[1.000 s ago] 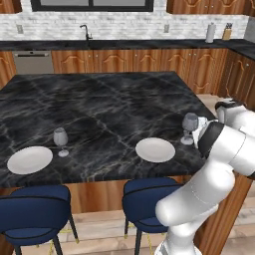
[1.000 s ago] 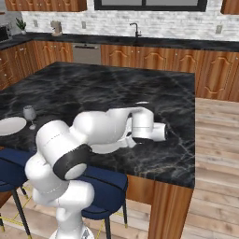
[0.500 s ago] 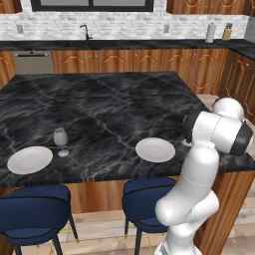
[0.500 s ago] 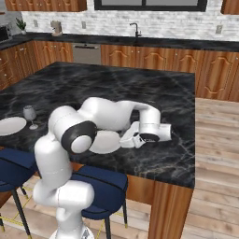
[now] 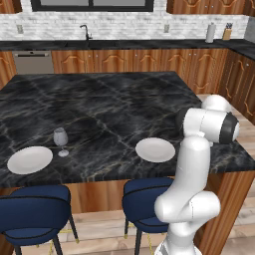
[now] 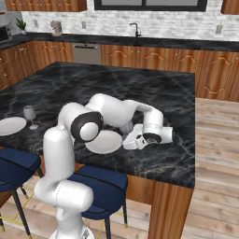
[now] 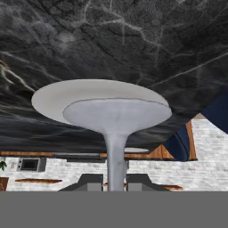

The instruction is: Retrieve the wine glasses from the counter and place one next to each plate.

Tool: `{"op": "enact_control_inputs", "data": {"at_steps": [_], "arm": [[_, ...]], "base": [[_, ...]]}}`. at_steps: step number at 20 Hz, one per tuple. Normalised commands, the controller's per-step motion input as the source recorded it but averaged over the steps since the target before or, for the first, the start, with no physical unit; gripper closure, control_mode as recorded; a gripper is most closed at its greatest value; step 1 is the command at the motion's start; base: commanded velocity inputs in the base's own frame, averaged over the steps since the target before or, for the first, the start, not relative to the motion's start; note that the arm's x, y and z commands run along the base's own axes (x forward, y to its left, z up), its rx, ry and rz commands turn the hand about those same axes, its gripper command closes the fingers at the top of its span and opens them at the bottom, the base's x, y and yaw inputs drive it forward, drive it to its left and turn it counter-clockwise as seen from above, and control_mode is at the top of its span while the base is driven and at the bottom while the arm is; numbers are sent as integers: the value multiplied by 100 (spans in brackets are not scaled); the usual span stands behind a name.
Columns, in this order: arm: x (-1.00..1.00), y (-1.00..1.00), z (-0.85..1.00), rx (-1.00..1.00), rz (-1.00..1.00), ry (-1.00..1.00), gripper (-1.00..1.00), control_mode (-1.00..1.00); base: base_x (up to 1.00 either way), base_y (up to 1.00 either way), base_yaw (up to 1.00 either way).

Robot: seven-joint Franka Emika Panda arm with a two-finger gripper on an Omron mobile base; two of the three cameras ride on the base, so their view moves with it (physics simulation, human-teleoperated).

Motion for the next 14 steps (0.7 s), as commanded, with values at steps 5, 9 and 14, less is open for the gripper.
{"op": "enact_control_inputs", "data": {"at_steps": [5,9,14], "arm": [[19,0,-32,0,0,4,100,-100],[20,0,-36,0,0,11,100,-100],[23,0,-26,0,0,7,100,-100]], "base": [[0,0,0],[0,0,0],[0,0,0]]}}
